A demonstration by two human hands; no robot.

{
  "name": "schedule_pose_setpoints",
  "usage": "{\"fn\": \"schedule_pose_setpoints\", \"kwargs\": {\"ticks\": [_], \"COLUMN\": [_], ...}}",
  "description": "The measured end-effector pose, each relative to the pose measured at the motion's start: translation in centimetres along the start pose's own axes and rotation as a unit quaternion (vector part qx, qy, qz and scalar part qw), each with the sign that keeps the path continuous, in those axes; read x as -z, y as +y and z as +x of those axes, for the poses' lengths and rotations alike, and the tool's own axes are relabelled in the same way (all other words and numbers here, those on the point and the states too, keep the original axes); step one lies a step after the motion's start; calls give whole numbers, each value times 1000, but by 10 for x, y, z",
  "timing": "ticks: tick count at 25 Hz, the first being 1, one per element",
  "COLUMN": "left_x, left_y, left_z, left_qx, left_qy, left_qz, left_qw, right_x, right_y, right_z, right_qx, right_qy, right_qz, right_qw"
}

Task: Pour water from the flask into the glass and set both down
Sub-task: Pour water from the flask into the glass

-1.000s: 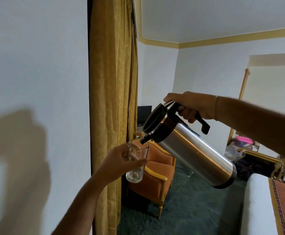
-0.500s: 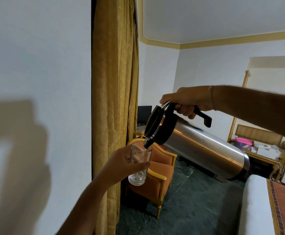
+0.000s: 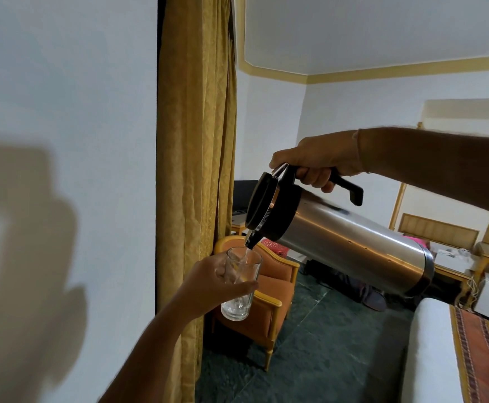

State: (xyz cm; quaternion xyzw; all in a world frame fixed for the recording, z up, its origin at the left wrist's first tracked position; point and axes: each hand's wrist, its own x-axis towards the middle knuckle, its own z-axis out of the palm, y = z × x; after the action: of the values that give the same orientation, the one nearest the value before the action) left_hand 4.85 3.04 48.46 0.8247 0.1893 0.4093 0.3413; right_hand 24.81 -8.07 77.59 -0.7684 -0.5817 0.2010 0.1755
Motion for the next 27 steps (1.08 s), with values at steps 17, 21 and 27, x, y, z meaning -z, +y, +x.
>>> {"fn": "schedule_pose_setpoints", "kwargs": {"ticks": [17, 21, 27], "left_x": [-4, -8, -11], "left_y": [2, 5, 13], "left_z": [-6, -7, -8], "left_qx": [-16, -11, 8], "left_qy": [17, 19, -2], "left_qz": [-25, -21, -47], "left_qw": [999, 1000, 999], "right_x": [7, 10, 13], "right_y": [-18, -20, -20], "right_z": [-11, -11, -13], "right_qx": [-32, -33, -32], "right_qy": [9, 19, 16], "right_qz": [-64, -73, -85], "right_qw": [997, 997, 996]}}
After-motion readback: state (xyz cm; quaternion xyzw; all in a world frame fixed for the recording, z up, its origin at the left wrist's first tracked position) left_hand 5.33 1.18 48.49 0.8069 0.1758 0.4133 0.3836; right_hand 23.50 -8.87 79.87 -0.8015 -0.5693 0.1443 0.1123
